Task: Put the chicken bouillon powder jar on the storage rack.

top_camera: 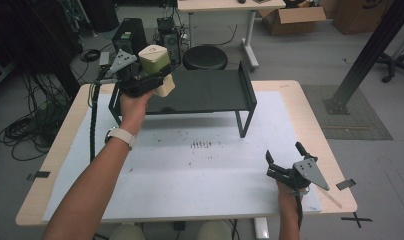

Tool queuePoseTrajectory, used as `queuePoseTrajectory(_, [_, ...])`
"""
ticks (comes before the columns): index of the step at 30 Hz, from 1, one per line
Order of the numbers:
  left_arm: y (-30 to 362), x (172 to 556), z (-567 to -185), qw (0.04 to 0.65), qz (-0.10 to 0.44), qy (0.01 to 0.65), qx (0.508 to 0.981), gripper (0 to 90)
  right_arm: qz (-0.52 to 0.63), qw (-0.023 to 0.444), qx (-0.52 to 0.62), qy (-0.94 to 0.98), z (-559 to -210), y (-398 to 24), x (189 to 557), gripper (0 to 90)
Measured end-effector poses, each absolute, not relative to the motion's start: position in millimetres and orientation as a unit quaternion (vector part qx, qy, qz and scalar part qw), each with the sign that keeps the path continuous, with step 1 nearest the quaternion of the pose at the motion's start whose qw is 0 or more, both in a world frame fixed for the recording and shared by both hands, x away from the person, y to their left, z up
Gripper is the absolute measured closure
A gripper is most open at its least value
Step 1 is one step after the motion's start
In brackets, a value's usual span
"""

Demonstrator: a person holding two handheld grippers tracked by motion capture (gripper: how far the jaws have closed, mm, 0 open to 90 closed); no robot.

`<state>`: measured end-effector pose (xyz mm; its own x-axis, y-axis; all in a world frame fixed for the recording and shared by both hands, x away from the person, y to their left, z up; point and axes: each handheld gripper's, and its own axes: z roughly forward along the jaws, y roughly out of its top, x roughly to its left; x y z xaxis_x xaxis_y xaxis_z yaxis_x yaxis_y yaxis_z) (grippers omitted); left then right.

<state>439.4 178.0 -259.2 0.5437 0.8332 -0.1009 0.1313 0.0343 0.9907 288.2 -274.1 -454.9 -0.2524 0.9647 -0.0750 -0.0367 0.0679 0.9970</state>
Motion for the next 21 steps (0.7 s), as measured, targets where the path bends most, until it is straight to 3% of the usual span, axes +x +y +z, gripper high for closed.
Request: queuePoseTrajectory(21, [152, 471, -283, 0.569, 0.283, 0.399, 0.661, 29.5, 0.548, 0.456, 0.407, 0.571, -455, -274, 289, 0.0])
